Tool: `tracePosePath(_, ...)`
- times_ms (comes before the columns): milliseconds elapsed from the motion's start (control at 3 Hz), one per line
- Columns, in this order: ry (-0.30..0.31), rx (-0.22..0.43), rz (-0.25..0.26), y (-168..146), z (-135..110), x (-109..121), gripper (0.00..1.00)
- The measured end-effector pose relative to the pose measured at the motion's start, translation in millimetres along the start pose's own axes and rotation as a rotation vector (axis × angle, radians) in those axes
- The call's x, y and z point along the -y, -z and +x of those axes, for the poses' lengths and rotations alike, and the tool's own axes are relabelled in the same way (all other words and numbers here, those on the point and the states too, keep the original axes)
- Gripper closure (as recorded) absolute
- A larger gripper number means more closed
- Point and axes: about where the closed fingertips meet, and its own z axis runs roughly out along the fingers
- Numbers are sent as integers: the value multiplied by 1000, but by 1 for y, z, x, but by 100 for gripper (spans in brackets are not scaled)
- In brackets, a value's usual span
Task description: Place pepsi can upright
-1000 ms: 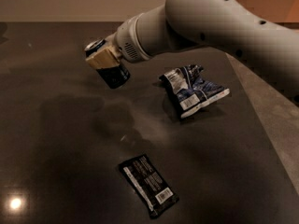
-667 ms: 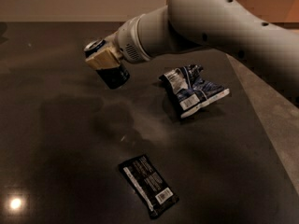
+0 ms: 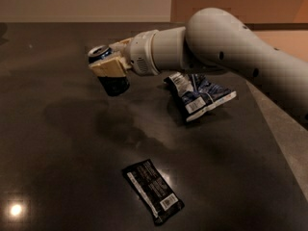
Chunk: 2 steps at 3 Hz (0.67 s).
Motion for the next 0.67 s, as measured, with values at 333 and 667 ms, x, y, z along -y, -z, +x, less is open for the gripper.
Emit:
tracePosePath(333, -67, 61, -6, 1, 12, -3, 100)
tracePosePath(667, -107, 130, -14, 2, 22, -5, 100)
